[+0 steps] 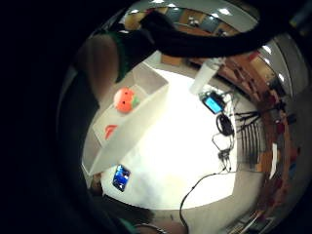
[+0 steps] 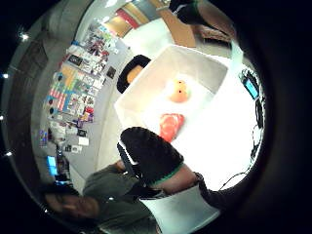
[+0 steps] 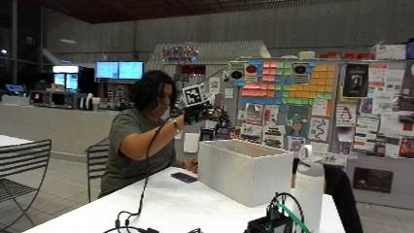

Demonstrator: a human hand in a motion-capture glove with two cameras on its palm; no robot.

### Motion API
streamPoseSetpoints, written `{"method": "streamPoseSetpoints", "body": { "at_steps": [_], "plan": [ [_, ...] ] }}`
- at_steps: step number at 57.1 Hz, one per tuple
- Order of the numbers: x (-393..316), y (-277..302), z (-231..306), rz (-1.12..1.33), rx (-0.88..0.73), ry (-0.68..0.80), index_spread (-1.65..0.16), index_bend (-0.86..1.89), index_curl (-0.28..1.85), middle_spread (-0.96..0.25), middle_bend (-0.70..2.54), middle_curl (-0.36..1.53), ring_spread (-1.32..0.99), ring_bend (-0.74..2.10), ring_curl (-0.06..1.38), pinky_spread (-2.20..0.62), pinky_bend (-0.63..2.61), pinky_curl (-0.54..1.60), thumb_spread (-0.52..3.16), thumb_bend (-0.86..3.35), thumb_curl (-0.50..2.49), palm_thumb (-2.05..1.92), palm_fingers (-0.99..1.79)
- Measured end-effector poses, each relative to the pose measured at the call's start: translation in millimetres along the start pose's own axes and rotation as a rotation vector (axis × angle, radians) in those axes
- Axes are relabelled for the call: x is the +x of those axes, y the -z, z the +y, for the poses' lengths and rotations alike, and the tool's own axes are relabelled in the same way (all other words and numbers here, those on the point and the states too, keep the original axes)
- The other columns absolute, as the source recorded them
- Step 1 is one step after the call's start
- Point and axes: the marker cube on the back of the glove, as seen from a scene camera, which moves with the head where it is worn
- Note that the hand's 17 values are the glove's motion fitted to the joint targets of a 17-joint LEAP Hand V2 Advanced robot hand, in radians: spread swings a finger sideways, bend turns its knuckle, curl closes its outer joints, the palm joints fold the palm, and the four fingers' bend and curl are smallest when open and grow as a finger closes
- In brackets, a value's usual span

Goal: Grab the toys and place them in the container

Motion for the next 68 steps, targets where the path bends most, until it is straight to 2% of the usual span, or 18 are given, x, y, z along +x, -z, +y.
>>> {"method": "streamPoseSetpoints", "body": {
  "at_steps": [4, 7, 11, 15, 22, 46, 68],
  "plan": [
    [9.4, -4.0, 30.0, -0.072, 0.009, 0.007, -0.44, 0.2, 0.57, -0.1, 0.43, 0.55, -0.14, 0.79, 0.32, 0.05, 0.77, 0.36, 1.06, -0.09, 0.31, -0.12, 0.01],
    [23.7, -10.3, 42.5, -0.047, 0.002, -0.115, -0.44, 0.19, 0.56, -0.1, 0.44, 0.54, -0.14, 0.78, 0.31, 0.06, 0.76, 0.36, 1.07, -0.09, 0.29, -0.12, 0.02],
    [36.6, -18.0, 67.2, -0.044, -0.012, -0.031, -0.44, 0.19, 0.55, -0.1, 0.44, 0.53, -0.14, 0.77, 0.3, 0.06, 0.74, 0.35, 1.07, -0.09, 0.27, -0.12, 0.04],
    [49.1, -23.2, 75.7, -0.042, -0.038, -0.2, -0.44, 0.19, 0.54, -0.1, 0.43, 0.52, -0.15, 0.77, 0.3, 0.06, 0.73, 0.34, 1.08, -0.09, 0.26, -0.12, 0.06],
    [65.7, -22.4, 96.0, -0.056, -0.05, -0.261, -0.44, 0.18, 0.51, -0.1, 0.43, 0.5, -0.15, 0.75, 0.29, 0.06, 0.72, 0.34, 1.08, -0.09, 0.24, -0.12, 0.07],
    [98.7, -6.9, 121.3, -0.122, 0.076, -0.288, -0.44, 0.19, 0.47, -0.11, 0.41, 0.46, -0.17, 0.76, 0.27, 0.05, 0.65, 0.32, 1.15, -0.07, 0.19, -0.1, 0.19],
    [88.8, -6.9, 133.6, -0.127, 0.078, -0.304, -0.45, 0.2, 0.46, -0.13, 0.42, 0.45, -0.2, 0.79, 0.27, 0.04, 0.61, 0.32, 1.23, -0.06, 0.17, -0.09, 0.27]
  ]
}}
